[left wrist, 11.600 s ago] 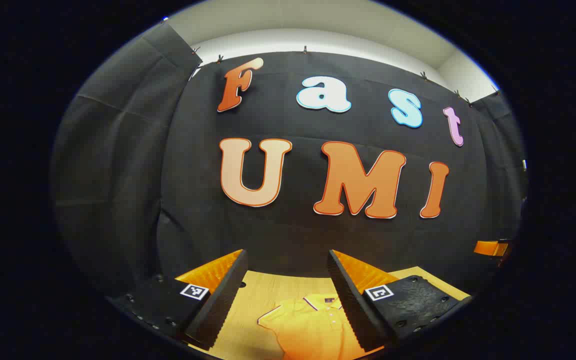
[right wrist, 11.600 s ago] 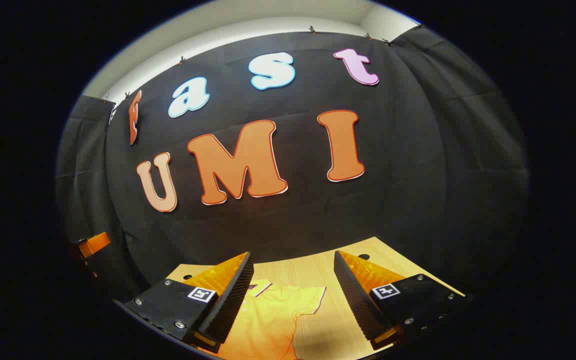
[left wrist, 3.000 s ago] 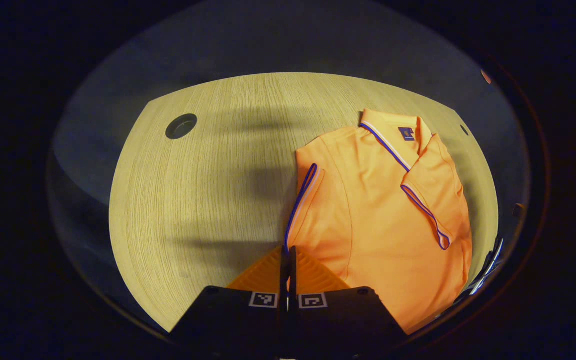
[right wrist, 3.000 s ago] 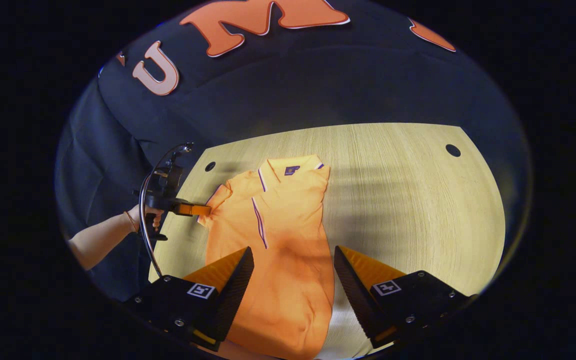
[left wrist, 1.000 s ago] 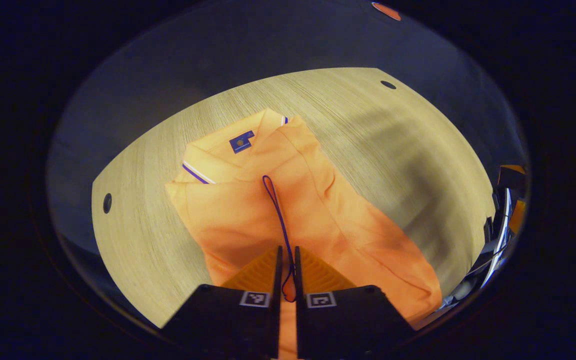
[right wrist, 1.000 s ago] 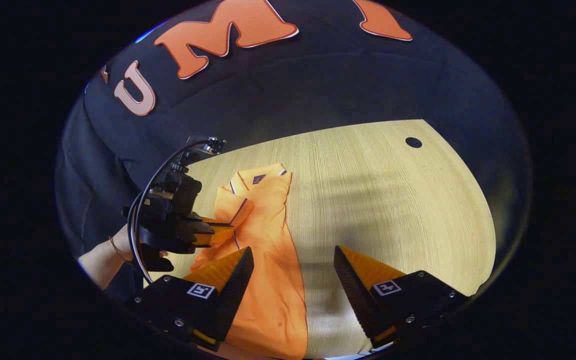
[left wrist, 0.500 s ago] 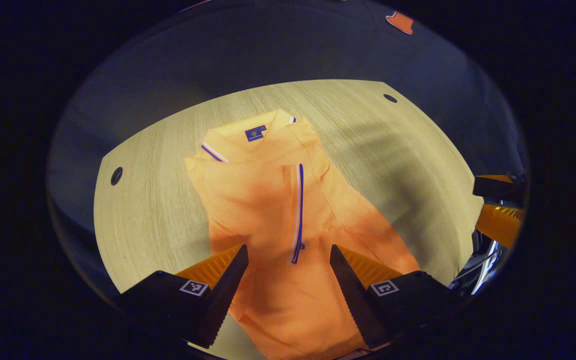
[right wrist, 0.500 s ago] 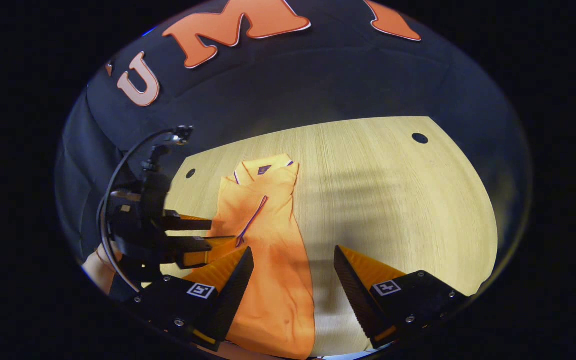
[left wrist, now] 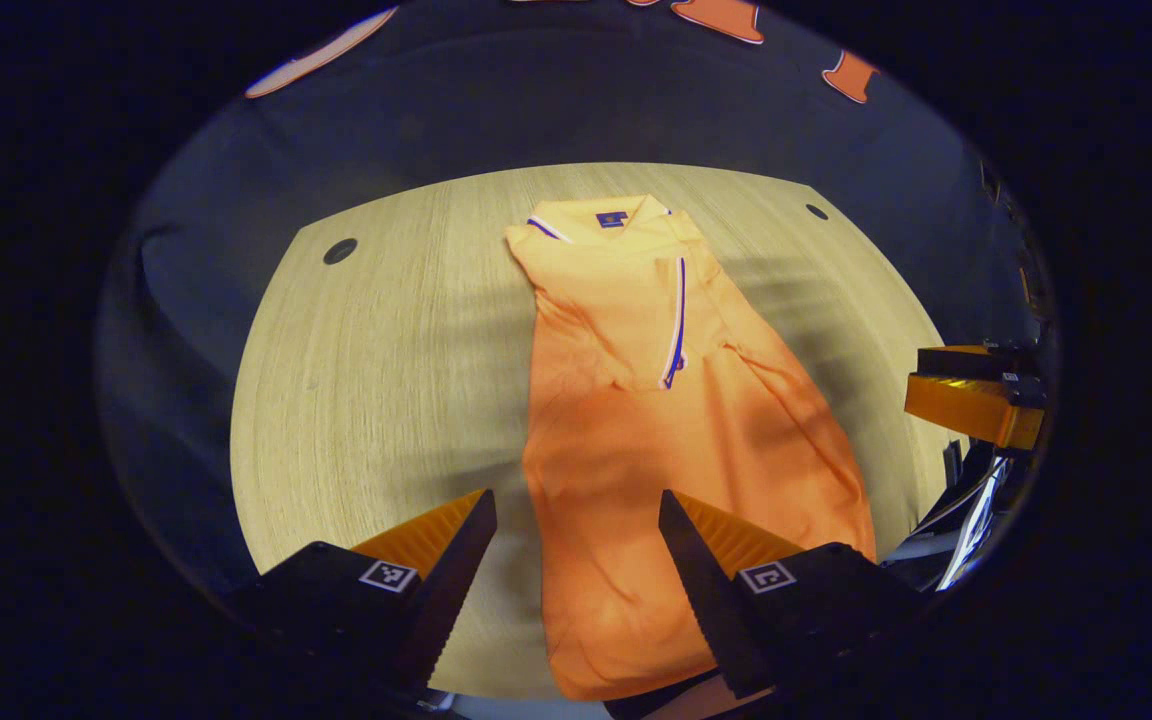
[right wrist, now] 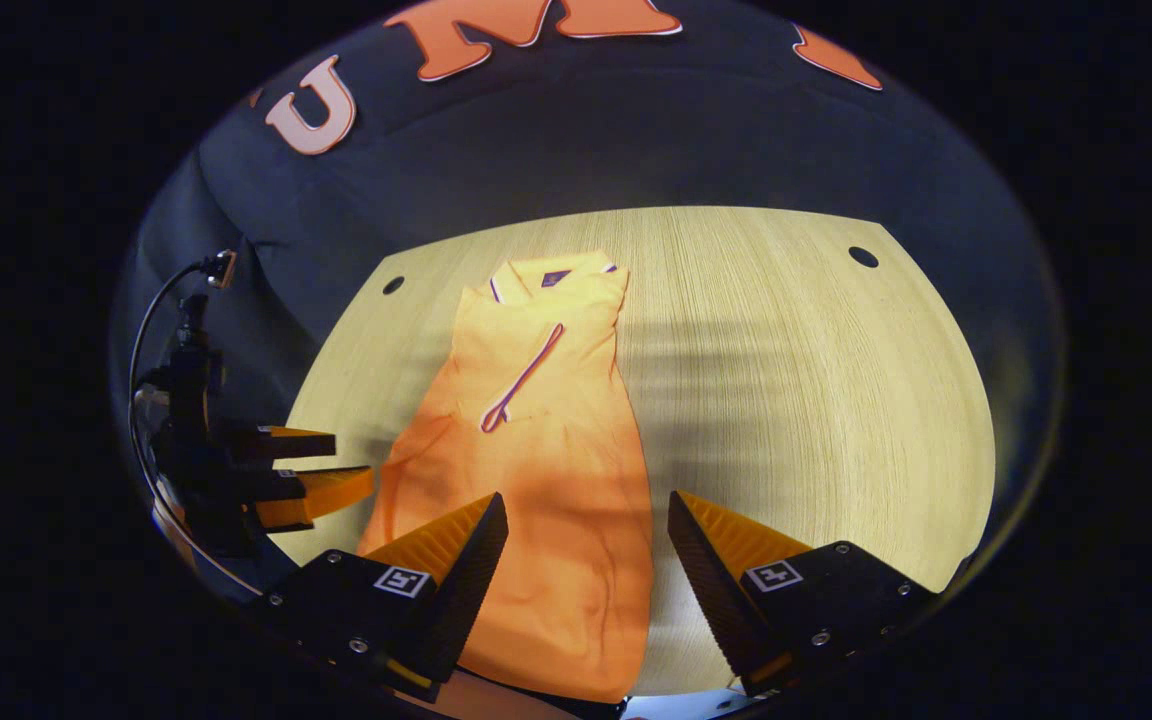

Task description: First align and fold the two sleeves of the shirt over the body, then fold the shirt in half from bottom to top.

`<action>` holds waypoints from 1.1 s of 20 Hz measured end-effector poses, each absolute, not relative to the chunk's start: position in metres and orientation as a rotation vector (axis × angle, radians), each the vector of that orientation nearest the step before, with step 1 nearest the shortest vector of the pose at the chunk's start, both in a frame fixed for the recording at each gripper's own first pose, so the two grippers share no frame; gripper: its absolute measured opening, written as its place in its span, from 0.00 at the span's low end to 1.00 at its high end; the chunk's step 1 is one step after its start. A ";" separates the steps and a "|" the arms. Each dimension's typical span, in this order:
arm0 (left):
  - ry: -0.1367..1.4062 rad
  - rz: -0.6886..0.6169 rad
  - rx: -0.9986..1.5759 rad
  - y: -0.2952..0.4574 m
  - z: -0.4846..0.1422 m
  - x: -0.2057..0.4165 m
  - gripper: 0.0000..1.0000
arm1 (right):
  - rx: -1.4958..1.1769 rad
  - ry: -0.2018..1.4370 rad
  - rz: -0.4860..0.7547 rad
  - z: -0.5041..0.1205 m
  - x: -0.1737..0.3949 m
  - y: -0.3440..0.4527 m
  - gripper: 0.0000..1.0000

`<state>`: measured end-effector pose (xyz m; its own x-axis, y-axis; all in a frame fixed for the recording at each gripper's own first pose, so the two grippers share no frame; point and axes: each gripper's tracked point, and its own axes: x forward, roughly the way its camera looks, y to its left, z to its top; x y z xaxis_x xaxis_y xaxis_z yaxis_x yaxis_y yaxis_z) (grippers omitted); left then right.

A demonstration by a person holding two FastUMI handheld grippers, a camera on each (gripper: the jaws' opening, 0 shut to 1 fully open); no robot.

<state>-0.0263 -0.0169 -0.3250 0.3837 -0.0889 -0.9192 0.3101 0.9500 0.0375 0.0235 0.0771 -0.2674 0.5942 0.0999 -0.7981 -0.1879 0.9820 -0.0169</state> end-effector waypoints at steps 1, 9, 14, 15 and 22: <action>1.156 -0.255 0.216 -0.012 -0.324 -0.035 1.00 | -0.114 0.932 0.167 -0.272 0.018 0.077 0.99; 1.216 -0.254 0.206 0.018 -0.322 -0.102 0.99 | -0.197 1.060 0.155 -0.308 -0.049 0.067 0.99; 1.255 -0.224 0.134 0.017 -0.337 -0.152 0.99 | -0.195 1.224 0.120 -0.354 -0.118 0.060 0.99; 1.272 -0.222 0.127 0.016 -0.342 -0.163 0.99 | -0.210 1.246 0.107 -0.362 -0.128 0.056 0.99; 1.400 -0.197 0.134 0.004 -0.389 -0.213 0.99 | -0.286 1.354 0.009 -0.401 -0.160 0.033 1.00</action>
<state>-0.2126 0.0039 -0.3890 0.1572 -0.0584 -0.9858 0.2164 0.9760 -0.0233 -0.1602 0.0332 -0.4009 0.2203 -0.1583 -0.9625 -0.1711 0.9652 -0.1979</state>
